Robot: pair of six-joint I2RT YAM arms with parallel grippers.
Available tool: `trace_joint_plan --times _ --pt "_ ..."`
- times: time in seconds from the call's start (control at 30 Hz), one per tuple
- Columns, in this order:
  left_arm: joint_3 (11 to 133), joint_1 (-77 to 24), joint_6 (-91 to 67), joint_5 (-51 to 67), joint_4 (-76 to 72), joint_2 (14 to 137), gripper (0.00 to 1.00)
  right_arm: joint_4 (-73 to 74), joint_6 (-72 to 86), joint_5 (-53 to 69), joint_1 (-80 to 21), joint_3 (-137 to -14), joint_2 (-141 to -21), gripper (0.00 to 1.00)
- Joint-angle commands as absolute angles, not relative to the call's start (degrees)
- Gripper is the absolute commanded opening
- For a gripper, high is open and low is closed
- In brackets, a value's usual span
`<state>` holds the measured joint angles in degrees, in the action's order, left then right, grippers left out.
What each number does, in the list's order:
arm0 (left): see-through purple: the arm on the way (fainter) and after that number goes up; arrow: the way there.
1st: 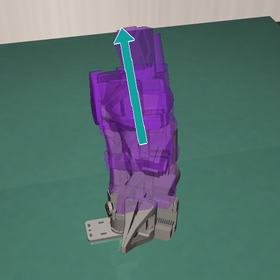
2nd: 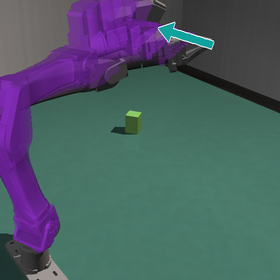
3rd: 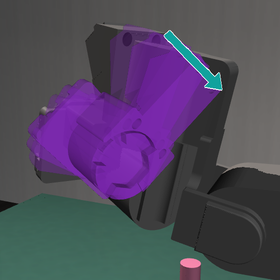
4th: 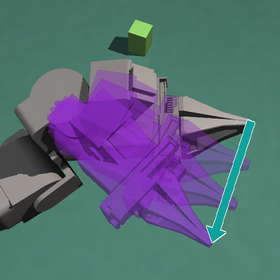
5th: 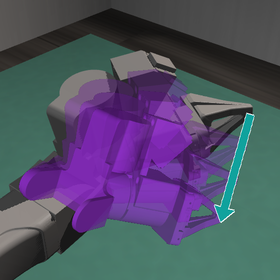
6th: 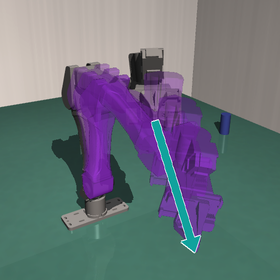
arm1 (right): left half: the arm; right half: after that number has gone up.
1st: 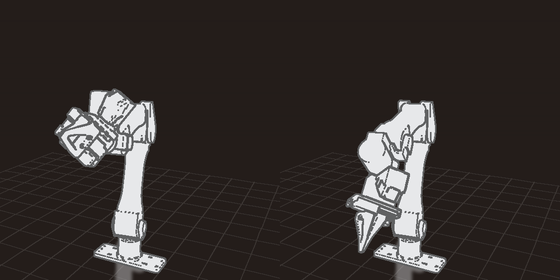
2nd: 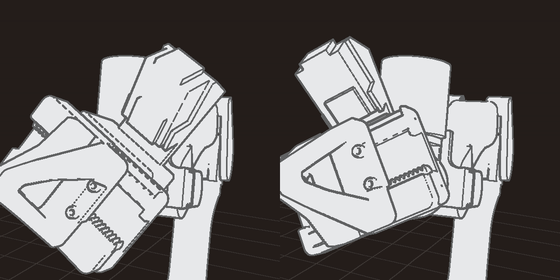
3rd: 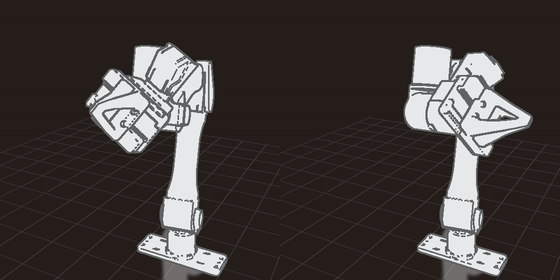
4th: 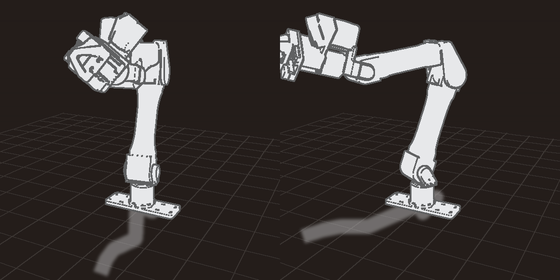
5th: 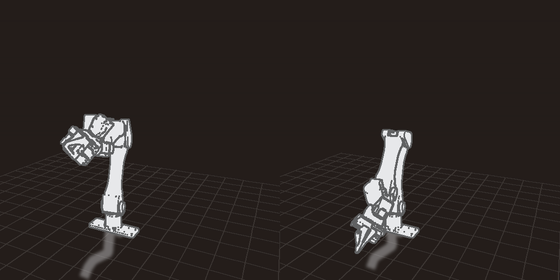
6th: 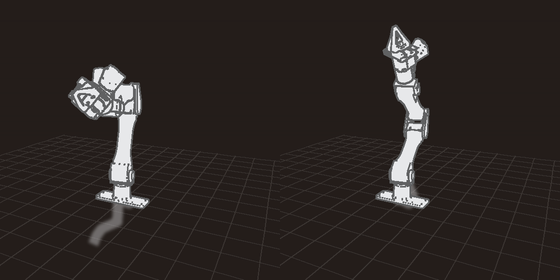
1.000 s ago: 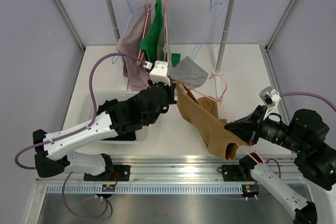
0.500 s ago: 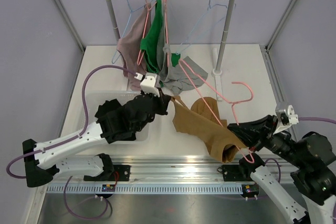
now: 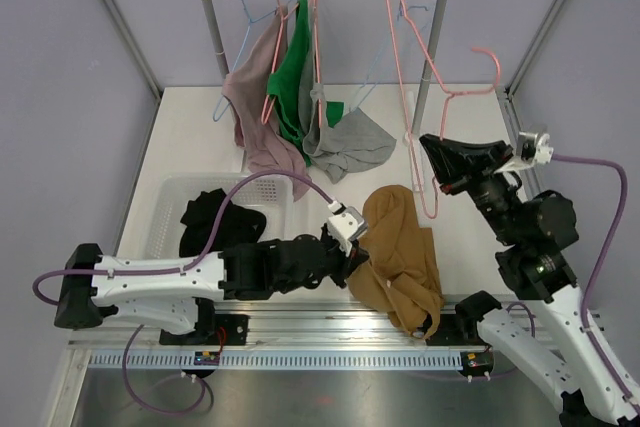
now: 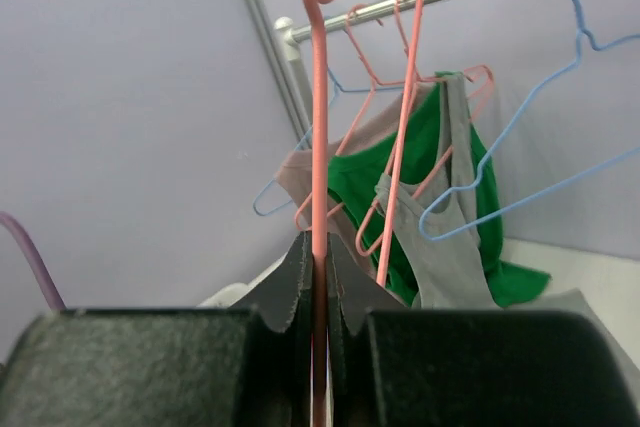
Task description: Remove the tank top from the hanger
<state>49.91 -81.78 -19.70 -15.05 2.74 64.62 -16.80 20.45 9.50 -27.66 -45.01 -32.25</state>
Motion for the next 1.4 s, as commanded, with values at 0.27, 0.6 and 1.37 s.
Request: trace_joint_plan --times 0.27,0.6,1.37 --pt "65.7 -81.6 -30.3 -47.9 32.7 64.3 0.99 27.7 22.5 4.2 -27.9 -76.7 -49.0 0.0" --pt "67.1 -81.6 -29.9 -47.9 49.7 54.1 0.99 31.2 27.1 -2.4 -27.9 -86.8 -64.0 0.0" --pt "56.3 -81.5 -28.1 -48.2 45.4 44.5 0.99 27.3 19.5 -4.2 -26.4 -114.3 -91.7 0.0"
